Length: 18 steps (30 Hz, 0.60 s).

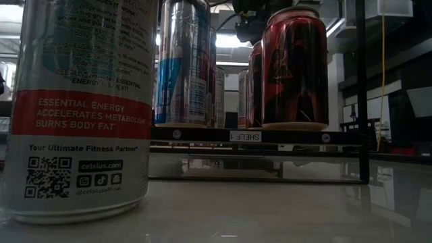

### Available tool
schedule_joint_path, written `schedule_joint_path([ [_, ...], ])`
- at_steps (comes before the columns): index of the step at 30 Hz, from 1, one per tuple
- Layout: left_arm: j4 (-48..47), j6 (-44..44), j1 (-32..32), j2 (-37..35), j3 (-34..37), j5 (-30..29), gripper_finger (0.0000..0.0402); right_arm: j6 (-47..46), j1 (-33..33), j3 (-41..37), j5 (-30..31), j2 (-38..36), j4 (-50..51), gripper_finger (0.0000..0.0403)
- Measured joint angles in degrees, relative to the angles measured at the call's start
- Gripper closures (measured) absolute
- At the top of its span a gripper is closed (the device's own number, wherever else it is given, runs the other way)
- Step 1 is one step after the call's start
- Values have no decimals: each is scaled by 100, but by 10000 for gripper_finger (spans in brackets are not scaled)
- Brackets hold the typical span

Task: Place canned beverage on shelf
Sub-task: Put the white pink soda can on the shelf aligned with the other white pink soda can, then put the blue soda can on the shelf aligned with the other blue soda can

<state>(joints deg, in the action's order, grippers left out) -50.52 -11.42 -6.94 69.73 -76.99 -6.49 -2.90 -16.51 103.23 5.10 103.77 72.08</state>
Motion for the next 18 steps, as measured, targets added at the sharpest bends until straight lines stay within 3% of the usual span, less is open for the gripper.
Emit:
schedule_joint_path([
  [18,-2,-39,0,0,0,0,305,11,4,-1,-13,-15,379,104],
])
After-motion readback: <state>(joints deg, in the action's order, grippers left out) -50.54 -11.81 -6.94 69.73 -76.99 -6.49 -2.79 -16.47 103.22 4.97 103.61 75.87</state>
